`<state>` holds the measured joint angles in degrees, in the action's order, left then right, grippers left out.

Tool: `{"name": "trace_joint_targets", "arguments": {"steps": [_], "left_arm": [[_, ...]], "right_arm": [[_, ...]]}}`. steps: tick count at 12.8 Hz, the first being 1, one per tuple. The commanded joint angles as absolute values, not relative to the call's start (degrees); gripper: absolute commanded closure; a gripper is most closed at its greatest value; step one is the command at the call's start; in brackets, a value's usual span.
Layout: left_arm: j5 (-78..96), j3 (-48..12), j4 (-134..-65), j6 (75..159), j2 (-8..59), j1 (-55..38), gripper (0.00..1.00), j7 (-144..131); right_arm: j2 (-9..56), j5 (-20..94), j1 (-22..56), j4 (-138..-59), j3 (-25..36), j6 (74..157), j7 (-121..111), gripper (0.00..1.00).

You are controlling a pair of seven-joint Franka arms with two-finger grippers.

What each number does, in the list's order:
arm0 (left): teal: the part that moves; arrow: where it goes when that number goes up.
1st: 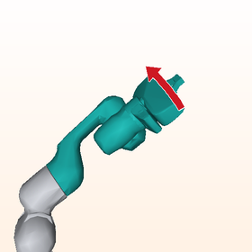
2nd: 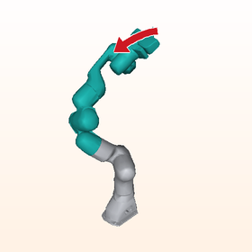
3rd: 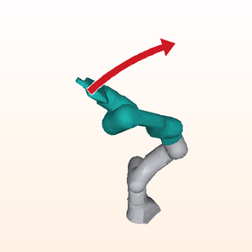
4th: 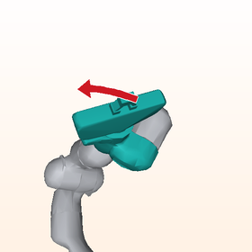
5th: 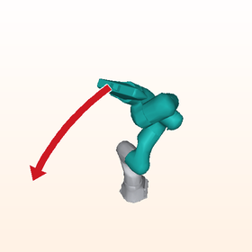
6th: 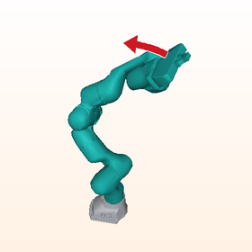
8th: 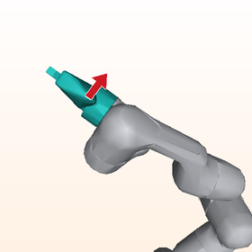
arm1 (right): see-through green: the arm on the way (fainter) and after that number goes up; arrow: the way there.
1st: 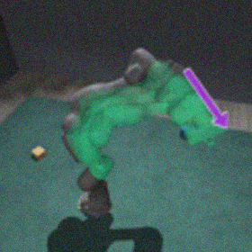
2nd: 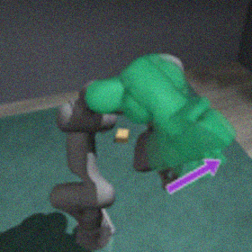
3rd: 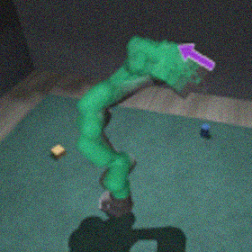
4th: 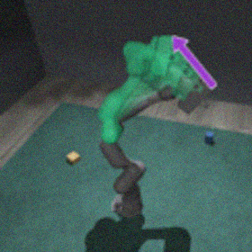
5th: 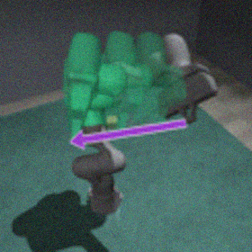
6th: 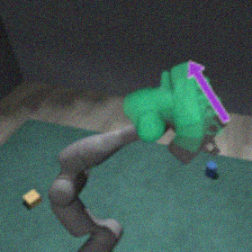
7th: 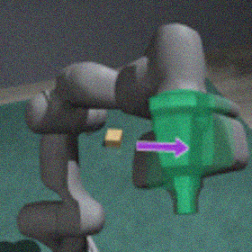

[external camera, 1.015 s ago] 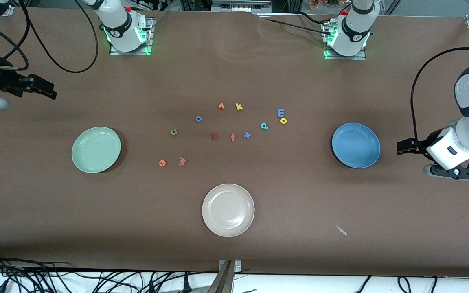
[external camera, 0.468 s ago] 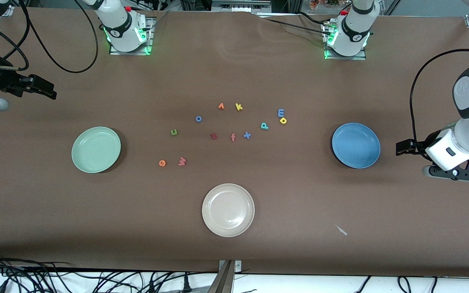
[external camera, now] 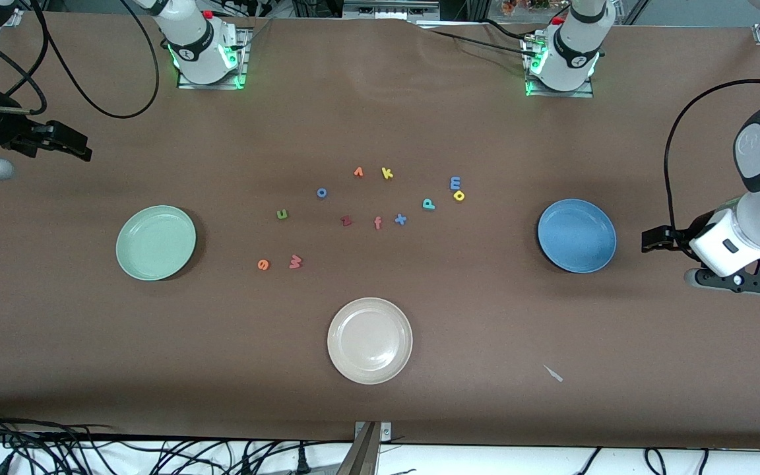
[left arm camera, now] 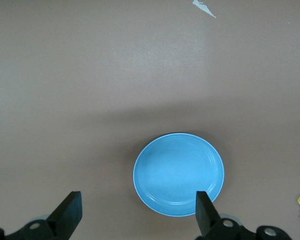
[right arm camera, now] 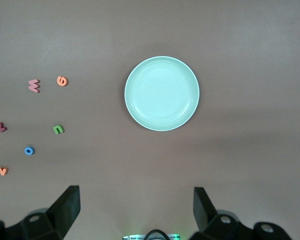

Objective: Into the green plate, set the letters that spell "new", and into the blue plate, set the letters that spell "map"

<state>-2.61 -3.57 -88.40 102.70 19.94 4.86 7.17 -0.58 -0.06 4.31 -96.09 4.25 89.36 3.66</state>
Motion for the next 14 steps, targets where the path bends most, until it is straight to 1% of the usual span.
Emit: {"name": "trace_joint_targets", "arguments": {"steps": [1, 9, 12, 14], "left_arm": [[-1.5, -3.2, -88.5, 103.1, 19.7, 4.5, 0.0, 6.9], [-1.4, -3.2, -88.6, 103.1, 19.8, 4.4, 0.0, 6.1], [-1.4, -3.2, -88.6, 103.1, 19.9, 4.3, 0.0, 6.1], [-1.1, -3.2, -88.6, 103.1, 19.9, 4.1, 0.0, 6.1]], "right_arm": [[-0.8, -0.9, 4.0, -95.8, 4.0, 88.6, 3.1, 0.0], [-0.4, -0.4, 4.0, -95.8, 4.0, 88.6, 3.0, 0.0], [1.6, -0.3, 4.8, -95.9, 3.7, 88.5, -0.5, 0.0], [5.3, 0.1, 6.4, -95.9, 3.5, 88.8, -0.1, 0.0]]}}
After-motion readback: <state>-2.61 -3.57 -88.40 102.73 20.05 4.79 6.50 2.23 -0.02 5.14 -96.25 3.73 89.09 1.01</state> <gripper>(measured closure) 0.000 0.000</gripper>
